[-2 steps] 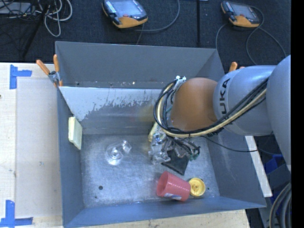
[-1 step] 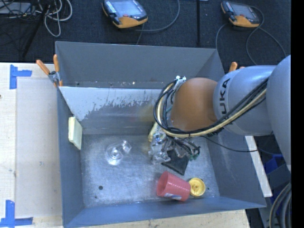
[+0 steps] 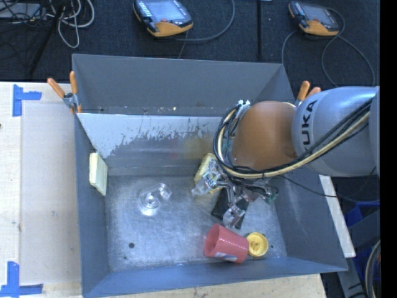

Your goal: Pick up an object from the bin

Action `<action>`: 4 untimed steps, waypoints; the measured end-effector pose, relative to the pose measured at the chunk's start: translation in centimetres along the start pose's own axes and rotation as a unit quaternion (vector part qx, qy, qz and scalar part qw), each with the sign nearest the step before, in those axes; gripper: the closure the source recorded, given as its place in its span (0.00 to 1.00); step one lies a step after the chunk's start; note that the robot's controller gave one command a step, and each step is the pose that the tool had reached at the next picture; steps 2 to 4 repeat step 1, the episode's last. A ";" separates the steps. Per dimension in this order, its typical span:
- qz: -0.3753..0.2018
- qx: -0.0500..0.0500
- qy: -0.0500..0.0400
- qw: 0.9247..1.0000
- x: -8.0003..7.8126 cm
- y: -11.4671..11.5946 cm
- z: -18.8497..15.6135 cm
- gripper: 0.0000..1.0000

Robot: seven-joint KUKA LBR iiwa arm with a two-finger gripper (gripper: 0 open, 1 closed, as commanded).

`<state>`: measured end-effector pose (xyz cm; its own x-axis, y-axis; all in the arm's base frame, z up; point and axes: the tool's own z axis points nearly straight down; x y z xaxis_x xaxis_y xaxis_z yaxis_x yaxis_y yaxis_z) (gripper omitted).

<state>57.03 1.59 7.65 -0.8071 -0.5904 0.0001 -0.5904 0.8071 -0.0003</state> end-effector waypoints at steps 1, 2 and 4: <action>0.001 0.000 0.000 1.000 0.0 0.0 0.0 0.00; 0.001 0.000 0.000 1.000 0.0 0.0 0.0 0.00; 0.001 0.000 0.000 1.000 0.0 0.0 0.0 0.00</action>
Offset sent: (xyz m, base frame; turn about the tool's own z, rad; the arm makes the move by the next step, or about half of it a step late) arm 0.0145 -0.0477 0.0078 -0.1044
